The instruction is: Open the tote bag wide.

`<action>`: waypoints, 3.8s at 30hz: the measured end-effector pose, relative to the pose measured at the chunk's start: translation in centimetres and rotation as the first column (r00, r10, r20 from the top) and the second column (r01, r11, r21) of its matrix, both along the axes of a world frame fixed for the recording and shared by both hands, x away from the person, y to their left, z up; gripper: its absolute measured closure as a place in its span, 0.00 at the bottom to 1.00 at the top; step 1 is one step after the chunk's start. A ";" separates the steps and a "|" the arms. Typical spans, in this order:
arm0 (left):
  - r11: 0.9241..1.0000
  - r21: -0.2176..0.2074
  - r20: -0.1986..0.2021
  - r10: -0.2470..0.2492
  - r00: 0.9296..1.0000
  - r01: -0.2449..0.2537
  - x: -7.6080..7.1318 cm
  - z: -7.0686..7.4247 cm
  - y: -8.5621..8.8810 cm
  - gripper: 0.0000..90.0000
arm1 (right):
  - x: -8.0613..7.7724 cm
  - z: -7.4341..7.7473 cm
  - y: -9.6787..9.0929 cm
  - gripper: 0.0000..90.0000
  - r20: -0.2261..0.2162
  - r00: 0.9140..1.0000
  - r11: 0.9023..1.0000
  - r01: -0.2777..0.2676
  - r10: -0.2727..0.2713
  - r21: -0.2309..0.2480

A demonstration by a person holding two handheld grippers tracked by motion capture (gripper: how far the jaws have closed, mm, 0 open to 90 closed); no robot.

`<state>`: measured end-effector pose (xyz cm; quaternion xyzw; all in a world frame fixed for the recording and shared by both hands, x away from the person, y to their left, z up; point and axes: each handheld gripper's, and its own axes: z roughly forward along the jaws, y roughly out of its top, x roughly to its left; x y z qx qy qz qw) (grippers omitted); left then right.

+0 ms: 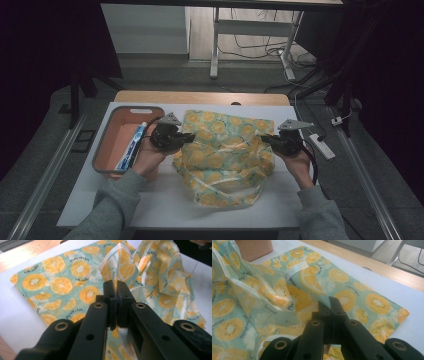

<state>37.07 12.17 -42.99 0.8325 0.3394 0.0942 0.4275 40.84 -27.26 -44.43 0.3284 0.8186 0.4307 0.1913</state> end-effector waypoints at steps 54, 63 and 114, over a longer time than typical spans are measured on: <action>0.997 0.042 0.050 -0.072 0.996 0.070 -5.0 1.0 -0.7 0.33 | -5.0 2.8 1.6 0.47 -0.008 0.983 0.982 -0.183 0.184 0.033; 0.982 0.105 0.021 -0.157 0.987 0.154 -6.3 -0.1 -3.4 0.30 | -5.3 0.4 4.4 0.46 -0.083 0.960 0.961 -0.272 0.268 -0.041; 0.980 0.196 -0.010 0.031 0.999 -0.029 -0.3 -3.5 -4.1 0.98 | -14.3 -3.3 5.7 0.72 -0.201 0.882 0.891 -0.448 0.427 -0.072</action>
